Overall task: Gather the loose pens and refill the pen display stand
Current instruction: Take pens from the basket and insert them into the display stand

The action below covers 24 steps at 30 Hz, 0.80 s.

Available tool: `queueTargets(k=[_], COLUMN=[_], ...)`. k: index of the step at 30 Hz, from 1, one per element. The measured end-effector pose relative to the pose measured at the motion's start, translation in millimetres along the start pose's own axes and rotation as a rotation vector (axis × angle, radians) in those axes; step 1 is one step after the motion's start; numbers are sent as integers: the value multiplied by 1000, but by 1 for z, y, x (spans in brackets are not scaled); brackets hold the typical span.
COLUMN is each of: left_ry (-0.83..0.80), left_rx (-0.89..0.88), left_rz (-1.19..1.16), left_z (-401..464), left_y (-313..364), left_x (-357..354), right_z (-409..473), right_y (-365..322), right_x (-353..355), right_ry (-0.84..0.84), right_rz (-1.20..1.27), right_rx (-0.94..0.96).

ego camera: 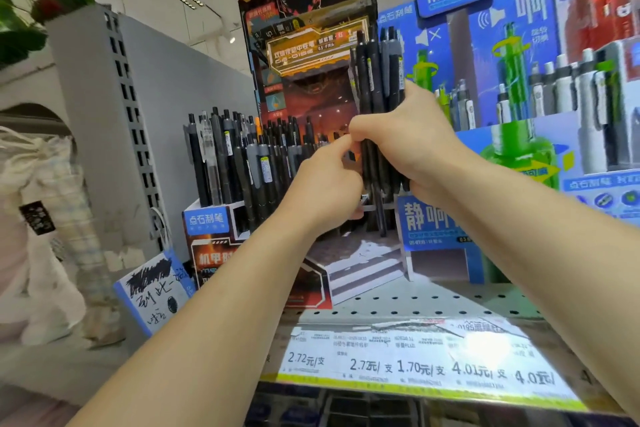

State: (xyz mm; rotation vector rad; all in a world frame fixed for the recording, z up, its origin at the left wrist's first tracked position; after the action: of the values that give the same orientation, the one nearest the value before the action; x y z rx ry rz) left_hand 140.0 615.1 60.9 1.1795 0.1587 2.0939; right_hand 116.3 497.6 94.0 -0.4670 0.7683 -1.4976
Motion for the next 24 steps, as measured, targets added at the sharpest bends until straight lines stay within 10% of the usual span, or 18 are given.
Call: queueTargets(k=[5, 11, 24], left_ry=[-13, 360, 506], left_rx=[42, -16, -56], left_rz=[-164, -623, -524], left_z=[1, -10, -23], left_y=[-7, -12, -8], left_x=[-2, 46, 56], right_z=[5, 4, -2], right_y=[8, 15, 7], right_x=[1, -8, -8], right_ry=[-8, -77, -47], right_rz=[48, 24, -21], right_rx=[-33, -123, -41])
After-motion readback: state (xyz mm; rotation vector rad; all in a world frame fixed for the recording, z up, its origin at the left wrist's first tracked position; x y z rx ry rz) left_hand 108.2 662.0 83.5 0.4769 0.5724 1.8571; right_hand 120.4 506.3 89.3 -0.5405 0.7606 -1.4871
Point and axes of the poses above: each hand's wrist, its own z-axis towards the middle knuckle, its own x-axis out of the back of the hand, y = z × x, the point moved 10 cm from there along z, towards the middle knuckle, and after that the axes turned 15 degrees about z, right-handed, at the moved point
